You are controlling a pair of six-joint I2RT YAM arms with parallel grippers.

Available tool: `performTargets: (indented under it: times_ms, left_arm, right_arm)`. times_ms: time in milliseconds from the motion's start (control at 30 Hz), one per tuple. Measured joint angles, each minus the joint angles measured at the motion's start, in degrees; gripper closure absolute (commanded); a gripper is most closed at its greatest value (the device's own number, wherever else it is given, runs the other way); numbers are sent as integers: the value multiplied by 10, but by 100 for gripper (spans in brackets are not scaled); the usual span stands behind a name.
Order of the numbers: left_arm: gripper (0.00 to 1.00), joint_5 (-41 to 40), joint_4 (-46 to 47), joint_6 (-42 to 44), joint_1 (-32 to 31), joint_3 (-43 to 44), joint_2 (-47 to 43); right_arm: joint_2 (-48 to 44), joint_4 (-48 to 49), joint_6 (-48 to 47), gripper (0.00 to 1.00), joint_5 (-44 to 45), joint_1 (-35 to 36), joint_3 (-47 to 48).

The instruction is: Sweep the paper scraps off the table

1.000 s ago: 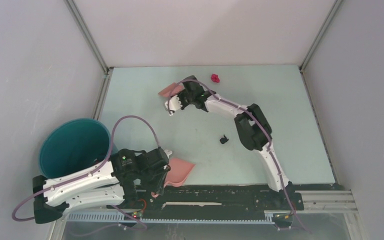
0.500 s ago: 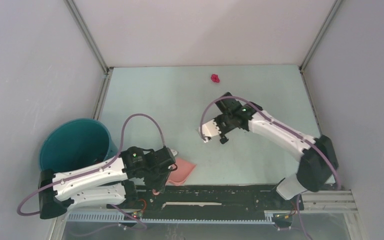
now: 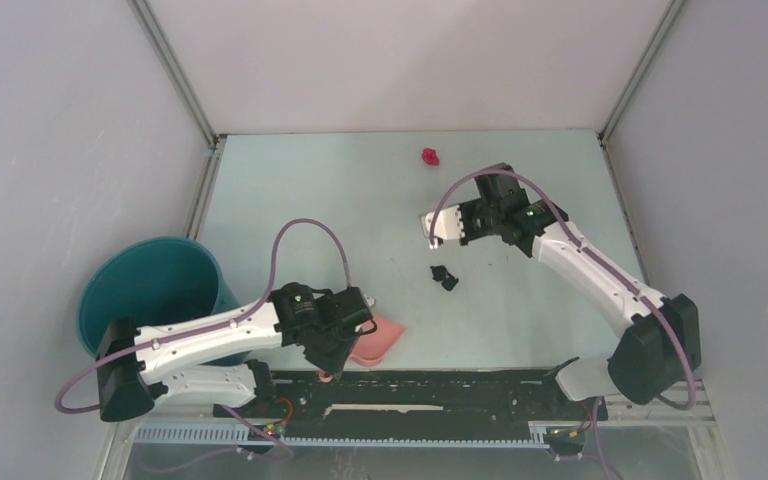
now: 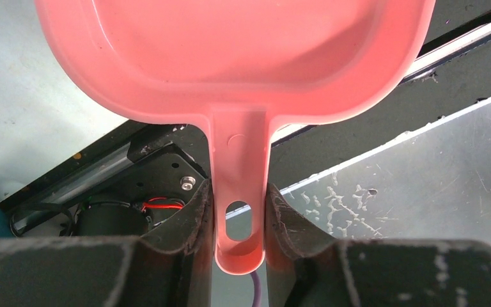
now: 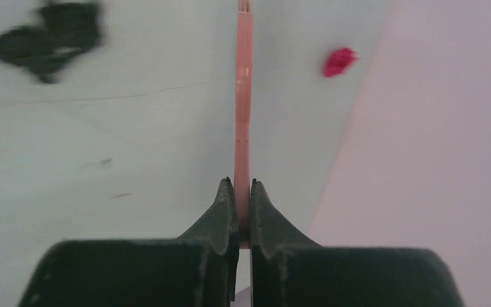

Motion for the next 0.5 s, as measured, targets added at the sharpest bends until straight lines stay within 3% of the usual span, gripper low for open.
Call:
performTargets:
  times_ms: [167,367,500]
  left_arm:
    - [100,1,5,-1,-3,3,11]
    - [100,4,10,-1,-14,9,34]
    - [100,6,12,-3,-28,9,42]
  right_arm:
    - [91,160,-10,100,15,-32,39]
    - [275,251,-5,100,40,-57,234]
    - [363,306,6,100,59,-62,315]
